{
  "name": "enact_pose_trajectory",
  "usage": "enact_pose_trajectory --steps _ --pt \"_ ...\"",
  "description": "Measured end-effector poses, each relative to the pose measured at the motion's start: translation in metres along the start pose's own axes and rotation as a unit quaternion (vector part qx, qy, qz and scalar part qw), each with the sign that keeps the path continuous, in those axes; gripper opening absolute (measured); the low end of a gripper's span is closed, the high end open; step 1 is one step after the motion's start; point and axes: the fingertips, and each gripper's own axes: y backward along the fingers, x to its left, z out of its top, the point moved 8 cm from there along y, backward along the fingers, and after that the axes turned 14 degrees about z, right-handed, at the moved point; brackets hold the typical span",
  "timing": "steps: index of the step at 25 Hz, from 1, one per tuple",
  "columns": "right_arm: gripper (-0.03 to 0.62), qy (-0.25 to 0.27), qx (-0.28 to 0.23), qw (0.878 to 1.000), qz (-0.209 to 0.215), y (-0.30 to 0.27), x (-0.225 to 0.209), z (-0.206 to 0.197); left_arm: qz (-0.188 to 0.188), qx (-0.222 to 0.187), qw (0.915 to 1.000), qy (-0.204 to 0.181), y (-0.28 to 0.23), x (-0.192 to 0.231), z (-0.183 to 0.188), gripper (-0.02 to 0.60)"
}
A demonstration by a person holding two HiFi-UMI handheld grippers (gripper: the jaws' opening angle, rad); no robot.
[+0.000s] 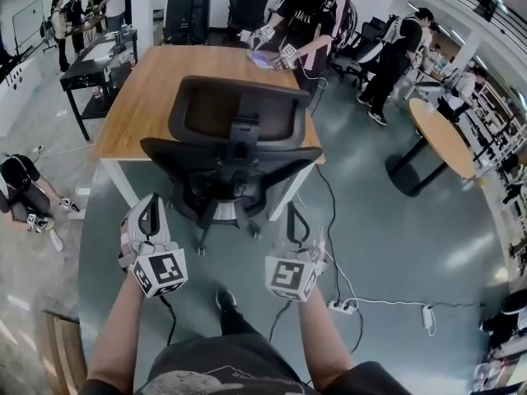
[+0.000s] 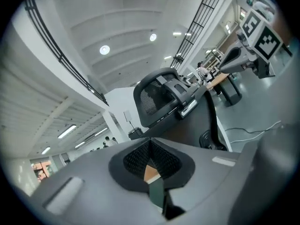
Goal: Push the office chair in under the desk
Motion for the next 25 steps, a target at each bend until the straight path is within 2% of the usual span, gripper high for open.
enact_pose_trajectory --steps 2,4,7,9,15,20,25 --pt "-0.008 -0.023 -0.01 1.0 0.004 0.02 0.008 0.013 -0.013 0.012 0.9985 0.053 0.018 0.011 0.003 0.018" --pt "-0.008 -0.025 -0.023 0.999 0.015 0.038 0.018 0.024 -0.03 0.02 0.9926 0.116 0.034 0.021 0.005 0.018" --pt "-0.009 -0.003 -0.032 0.999 0.031 0.065 0.032 0.042 -0.038 0.023 0.9855 0.164 0.055 0.033 0.004 0.018" --pt "-0.009 0.006 -0.036 0.999 0.04 0.083 0.042 0.049 -0.039 0.02 0.9839 0.173 0.071 0.036 0.003 0.018" --pt "-0.009 -0.02 -0.034 0.998 0.047 0.12 0.065 0.059 -0.063 0.013 0.9805 0.185 0.1 0.039 0.004 0.018" --pt "-0.009 -0.018 -0.023 0.996 0.085 0.13 0.082 0.06 -0.084 0.008 0.9756 0.203 0.117 0.032 0.016 0.018" --pt "-0.009 -0.043 -0.051 0.991 0.118 0.131 0.091 0.059 -0.082 0.016 0.9759 0.202 0.129 0.023 0.028 0.018"
